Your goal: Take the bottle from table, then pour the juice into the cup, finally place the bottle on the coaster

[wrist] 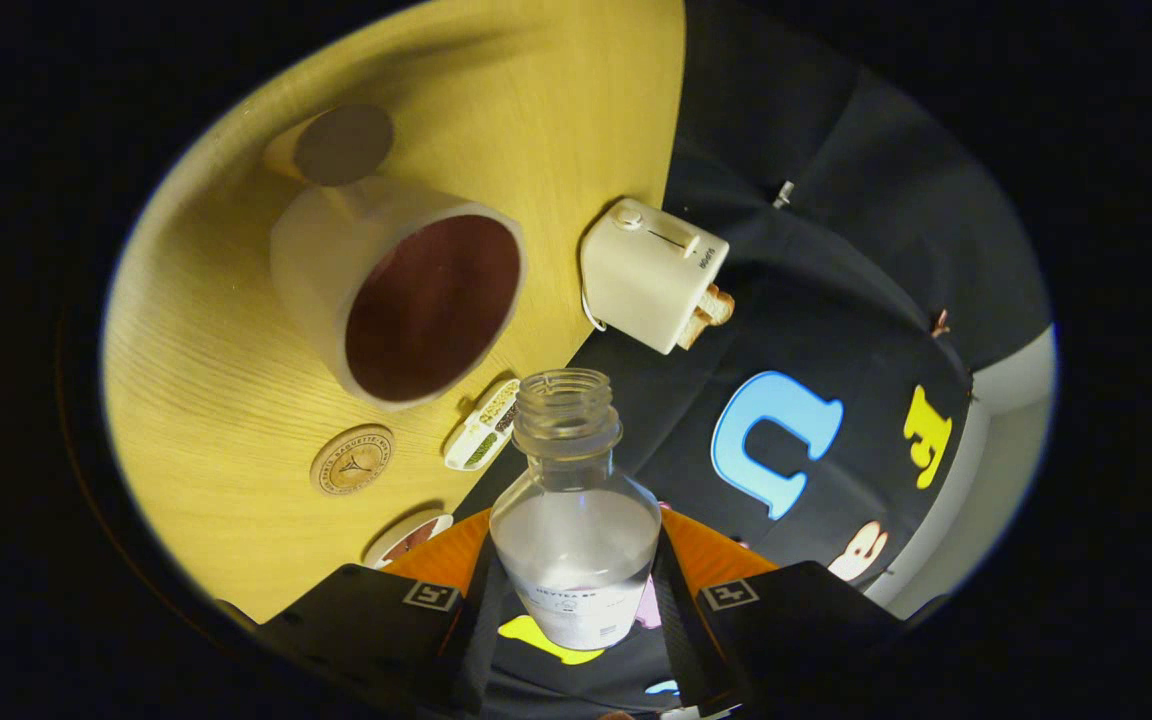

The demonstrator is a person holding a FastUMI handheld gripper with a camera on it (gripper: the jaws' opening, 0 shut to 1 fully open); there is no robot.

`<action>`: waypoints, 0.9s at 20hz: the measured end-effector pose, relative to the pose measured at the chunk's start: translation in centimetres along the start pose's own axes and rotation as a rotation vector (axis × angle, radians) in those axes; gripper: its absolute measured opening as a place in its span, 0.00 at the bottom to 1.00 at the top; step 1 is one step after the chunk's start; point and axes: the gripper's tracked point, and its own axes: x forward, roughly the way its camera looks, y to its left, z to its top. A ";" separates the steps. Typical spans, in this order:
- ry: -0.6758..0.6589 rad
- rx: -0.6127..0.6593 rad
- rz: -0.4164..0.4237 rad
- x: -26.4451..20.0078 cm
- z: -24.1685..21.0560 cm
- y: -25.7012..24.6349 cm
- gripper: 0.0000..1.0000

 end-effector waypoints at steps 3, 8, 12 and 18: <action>0.045 0.231 0.046 -0.6 -1.8 0.0 0.72; 0.052 0.643 0.085 -1.8 -4.2 -0.5 0.72; 0.017 0.963 0.130 -3.2 -5.6 -0.6 0.73; -0.165 1.434 0.159 -3.2 -6.0 -3.2 0.73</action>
